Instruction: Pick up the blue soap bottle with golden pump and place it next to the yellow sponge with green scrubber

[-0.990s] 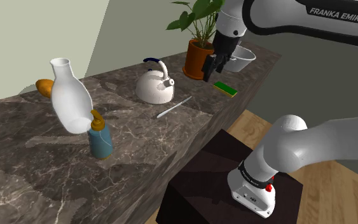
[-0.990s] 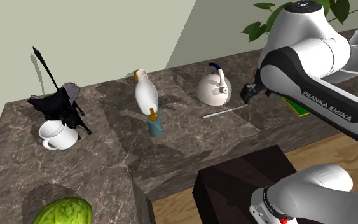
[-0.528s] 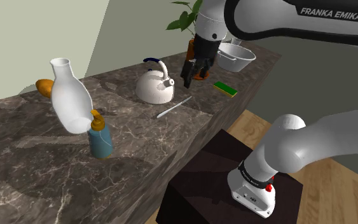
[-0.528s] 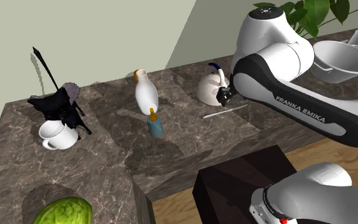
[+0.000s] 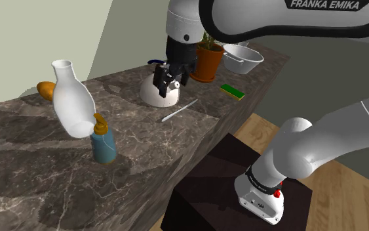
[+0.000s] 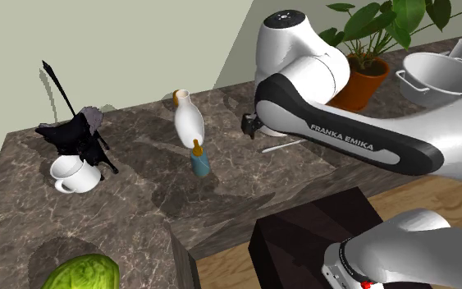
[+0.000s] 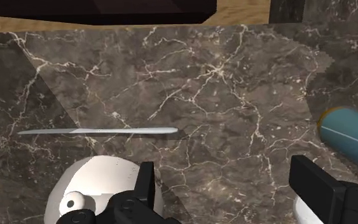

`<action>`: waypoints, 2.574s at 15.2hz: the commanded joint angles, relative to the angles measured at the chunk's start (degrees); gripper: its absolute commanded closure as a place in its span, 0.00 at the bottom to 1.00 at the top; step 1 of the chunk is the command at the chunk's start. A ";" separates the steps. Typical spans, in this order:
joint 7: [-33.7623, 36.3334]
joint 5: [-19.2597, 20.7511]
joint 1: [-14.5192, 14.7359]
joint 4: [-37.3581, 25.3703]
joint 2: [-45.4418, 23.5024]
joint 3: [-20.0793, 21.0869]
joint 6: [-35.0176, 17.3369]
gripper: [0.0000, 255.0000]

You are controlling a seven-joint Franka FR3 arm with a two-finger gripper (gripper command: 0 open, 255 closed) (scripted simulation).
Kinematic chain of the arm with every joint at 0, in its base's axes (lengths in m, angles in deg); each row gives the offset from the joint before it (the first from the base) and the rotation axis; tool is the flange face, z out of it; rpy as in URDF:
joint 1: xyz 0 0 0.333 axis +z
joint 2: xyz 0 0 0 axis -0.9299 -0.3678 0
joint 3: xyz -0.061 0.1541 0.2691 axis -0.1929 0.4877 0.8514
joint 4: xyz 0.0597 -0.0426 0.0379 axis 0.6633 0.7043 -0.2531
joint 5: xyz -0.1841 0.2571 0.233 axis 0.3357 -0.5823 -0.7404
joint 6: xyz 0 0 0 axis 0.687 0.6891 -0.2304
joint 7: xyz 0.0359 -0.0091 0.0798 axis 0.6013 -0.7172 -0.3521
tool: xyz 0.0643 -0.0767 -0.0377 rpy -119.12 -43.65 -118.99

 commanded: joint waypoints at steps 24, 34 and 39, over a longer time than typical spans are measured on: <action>25.48 13.27 4.87 -25.03 -33.18 15.78 -5.38 0.00; 25.48 13.27 4.87 -25.04 -33.18 15.78 -5.37 1.00; 25.46 13.25 4.86 -25.01 -33.15 15.77 -5.37 1.00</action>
